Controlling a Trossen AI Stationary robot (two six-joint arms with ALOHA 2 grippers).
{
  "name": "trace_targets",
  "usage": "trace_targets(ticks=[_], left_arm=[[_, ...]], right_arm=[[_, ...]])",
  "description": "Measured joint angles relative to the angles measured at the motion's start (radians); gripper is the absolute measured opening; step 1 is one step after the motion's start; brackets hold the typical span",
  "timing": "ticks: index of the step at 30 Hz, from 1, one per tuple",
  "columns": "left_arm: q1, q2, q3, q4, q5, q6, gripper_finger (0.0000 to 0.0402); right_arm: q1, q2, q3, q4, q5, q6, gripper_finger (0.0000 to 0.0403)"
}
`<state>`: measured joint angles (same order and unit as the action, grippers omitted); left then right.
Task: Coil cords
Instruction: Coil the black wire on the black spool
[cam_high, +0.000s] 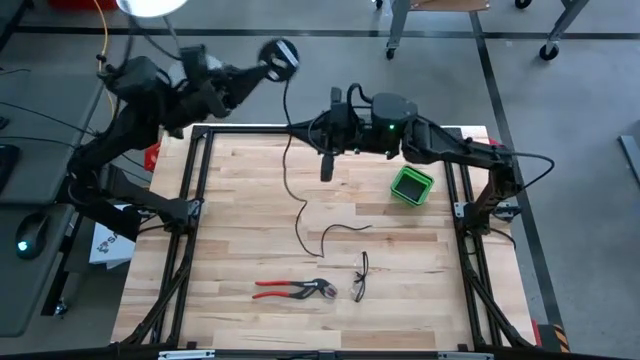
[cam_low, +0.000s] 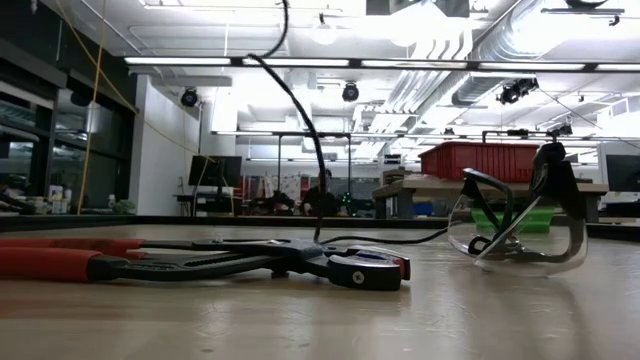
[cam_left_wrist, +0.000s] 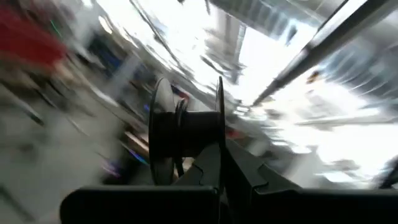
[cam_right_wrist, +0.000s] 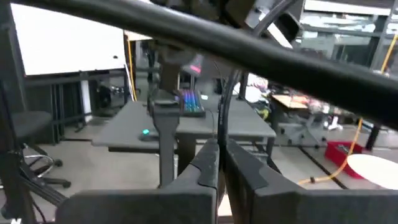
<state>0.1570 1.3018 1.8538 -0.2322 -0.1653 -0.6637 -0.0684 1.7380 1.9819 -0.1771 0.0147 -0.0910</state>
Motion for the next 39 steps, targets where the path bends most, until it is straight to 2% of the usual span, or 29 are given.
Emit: trace_targets(ticks=[5,9,12,20,30,39], left_arm=[[0.014,0.044,-0.001,0.008,0.148,-0.298,0.0],[0.013,0.066,-0.001,0.01,0.225,-0.43,0.0],[-0.001,0.068,-0.001,0.014,0.247,-0.495,0.0],[-0.079,0.068,0.0,0.009,0.248,-0.563,0.0],[-0.101,0.048,0.0,-0.049,0.217,-0.52,0.0],[-0.1,-0.002,0.0,-0.249,0.21,-0.558,0.0]], right_arm=[[0.013,0.036,0.0,0.103,-0.007,-0.003,0.0002],[0.012,0.049,0.0,0.122,-0.008,-0.006,0.0001],[0.012,0.048,0.0,0.129,-0.009,-0.038,0.0001],[-0.011,0.048,0.0,0.161,-0.008,-0.067,0.0],[-0.042,0.043,-0.001,0.219,-0.017,-0.103,0.0],[-0.077,0.031,-0.001,0.214,-0.024,-0.152,0.0]])
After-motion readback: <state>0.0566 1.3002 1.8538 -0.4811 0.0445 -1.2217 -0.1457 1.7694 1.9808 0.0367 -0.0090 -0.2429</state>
